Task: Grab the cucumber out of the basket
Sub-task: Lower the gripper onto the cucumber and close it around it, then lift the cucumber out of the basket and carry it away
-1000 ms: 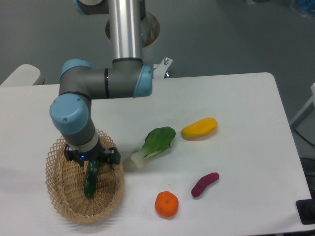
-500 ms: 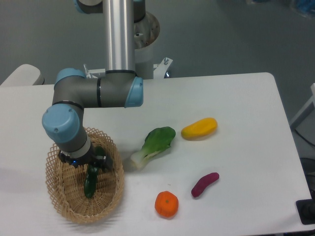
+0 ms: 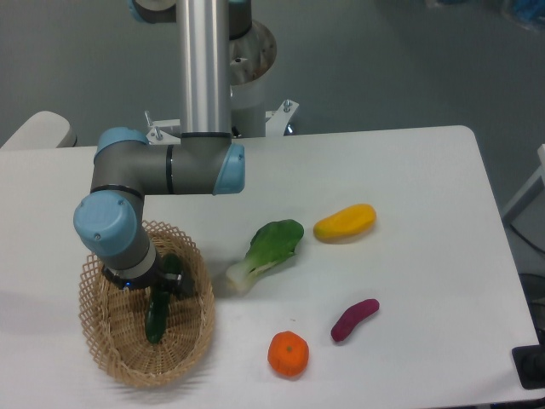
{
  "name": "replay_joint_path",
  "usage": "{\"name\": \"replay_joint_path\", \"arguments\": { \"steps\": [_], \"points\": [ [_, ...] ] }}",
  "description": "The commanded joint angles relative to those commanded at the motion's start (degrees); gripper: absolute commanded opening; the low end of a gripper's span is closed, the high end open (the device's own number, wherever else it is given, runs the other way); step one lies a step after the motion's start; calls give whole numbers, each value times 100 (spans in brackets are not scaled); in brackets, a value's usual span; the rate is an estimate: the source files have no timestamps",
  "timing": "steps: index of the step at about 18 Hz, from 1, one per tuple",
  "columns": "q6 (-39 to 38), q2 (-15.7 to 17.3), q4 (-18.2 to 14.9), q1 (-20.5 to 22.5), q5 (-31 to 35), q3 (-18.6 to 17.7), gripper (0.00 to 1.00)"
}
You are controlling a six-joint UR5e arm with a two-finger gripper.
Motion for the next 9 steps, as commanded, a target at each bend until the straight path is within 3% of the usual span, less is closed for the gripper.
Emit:
{"name": "replay_joint_path", "arguments": {
  "steps": [4, 7, 9],
  "points": [
    [35, -18, 27, 0, -9, 17, 40],
    [123, -9, 27, 0, -9, 26, 27],
    [132, -9, 27, 0, 0, 44, 24]
  ]
}}
